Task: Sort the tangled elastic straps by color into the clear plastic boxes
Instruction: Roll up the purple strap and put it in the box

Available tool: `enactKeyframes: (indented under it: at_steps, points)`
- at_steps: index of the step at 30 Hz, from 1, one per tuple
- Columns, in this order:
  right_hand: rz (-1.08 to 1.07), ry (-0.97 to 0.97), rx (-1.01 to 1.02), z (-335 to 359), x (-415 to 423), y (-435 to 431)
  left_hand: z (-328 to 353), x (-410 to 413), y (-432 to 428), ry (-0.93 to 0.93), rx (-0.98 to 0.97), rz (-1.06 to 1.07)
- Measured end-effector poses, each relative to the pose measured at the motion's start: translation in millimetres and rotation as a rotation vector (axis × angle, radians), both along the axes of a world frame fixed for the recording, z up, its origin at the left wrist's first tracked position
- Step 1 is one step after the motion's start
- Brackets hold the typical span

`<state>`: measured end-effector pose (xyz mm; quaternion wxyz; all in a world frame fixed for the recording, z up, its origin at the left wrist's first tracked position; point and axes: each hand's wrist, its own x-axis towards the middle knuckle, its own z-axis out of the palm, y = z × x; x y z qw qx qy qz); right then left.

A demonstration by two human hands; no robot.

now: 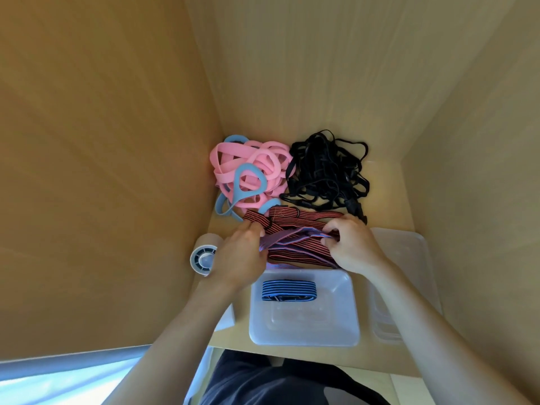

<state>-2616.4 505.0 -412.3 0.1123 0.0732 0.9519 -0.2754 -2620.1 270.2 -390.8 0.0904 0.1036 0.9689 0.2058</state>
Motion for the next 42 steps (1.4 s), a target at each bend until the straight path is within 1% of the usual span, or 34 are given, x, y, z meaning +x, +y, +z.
enactKeyframes:
  at_steps: [4, 6, 9, 11, 13, 14, 17, 21, 26, 29, 33, 37, 39, 41, 42]
  points:
    - [-0.079, 0.089, -0.140, -1, 2, 3, 1, -9, 3, -0.051, 0.008, 0.001]
    - [-0.123, 0.132, -0.195, 1, 2, 4, 7, -12, 5, -0.067, 0.063, 0.071]
    - [-0.204, 0.185, -0.327, 6, 0, 8, 18, -20, 7, -0.036, 0.220, 0.249]
    - [-0.268, 0.198, -0.502, 13, -2, 12, 26, -26, 5, -0.035, 0.356, 0.327]
    - [-0.317, 0.207, -0.685, 21, -3, 15, 35, -32, 5, -0.053, 0.521, 0.351]
    - [-0.330, 0.213, -0.747, 25, -3, 16, 40, -34, 5, -0.047, 0.588, 0.352]
    - [-0.340, 0.251, -0.853, 38, -1, 19, 56, -41, 7, -0.014, 0.701, 0.377]
    - [-0.313, 0.254, -0.908, 49, 1, 19, 85, -45, 16, -0.058, 0.824, 0.378]
    - [-0.217, 0.171, -0.898, 47, 5, 14, 127, -50, 34, -0.007, 0.827, 0.292]
    - [-0.194, 0.179, -0.911, 45, 11, 7, 152, -50, 43, -0.026, 0.894, 0.251]
    - [-0.160, 0.262, -0.831, 43, 14, -7, 178, -50, 50, -0.081, 1.052, 0.167]
    - [-0.190, 0.440, -0.763, 45, 10, -12, 189, -49, 50, -0.193, 1.221, 0.076]
    - [-0.211, 0.455, -0.826, 47, 6, -9, 189, -49, 48, -0.243, 1.283, 0.040]
    - [-0.281, 0.444, -0.998, 50, 2, -8, 185, -52, 43, -0.251, 1.295, 0.059]
    - [-0.301, 0.449, -1.063, 53, 1, -7, 181, -53, 40, -0.233, 1.263, 0.091]
